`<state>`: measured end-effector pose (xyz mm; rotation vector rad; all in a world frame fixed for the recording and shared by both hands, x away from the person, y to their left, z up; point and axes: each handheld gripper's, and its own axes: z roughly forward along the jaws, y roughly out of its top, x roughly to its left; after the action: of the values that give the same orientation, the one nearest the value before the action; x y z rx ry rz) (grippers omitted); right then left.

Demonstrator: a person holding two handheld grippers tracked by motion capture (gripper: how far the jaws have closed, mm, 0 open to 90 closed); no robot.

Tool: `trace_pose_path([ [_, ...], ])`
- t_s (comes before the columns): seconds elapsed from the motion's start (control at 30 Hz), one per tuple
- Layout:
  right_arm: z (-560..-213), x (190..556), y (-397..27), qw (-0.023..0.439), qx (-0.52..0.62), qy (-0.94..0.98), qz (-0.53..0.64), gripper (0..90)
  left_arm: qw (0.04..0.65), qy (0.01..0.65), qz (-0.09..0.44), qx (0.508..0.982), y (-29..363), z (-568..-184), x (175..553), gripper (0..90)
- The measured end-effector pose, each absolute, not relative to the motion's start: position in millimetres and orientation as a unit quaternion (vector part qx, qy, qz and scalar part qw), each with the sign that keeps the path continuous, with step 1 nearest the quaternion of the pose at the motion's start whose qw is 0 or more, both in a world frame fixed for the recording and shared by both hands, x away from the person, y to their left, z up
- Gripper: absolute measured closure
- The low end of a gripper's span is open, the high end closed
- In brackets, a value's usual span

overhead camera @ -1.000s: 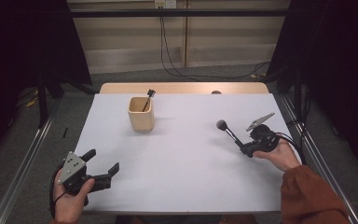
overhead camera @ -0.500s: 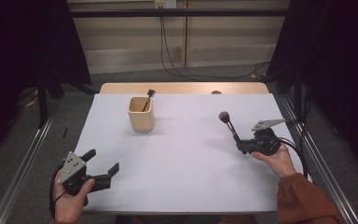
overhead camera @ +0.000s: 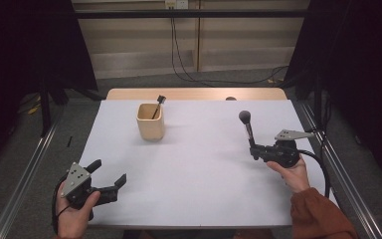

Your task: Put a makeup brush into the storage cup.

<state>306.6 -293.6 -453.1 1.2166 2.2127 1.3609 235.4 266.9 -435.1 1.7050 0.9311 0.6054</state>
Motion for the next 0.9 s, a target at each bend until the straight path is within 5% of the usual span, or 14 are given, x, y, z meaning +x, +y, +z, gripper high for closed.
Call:
trace_pose_path([
  [0.9, -438.5, 288.2, -257.0, 0.132, 0.348, 0.755, 0.539, 75.7, 0.527, 0.391, 0.257, 0.710, 266.3, -434.1, 239.0, 3.0],
])
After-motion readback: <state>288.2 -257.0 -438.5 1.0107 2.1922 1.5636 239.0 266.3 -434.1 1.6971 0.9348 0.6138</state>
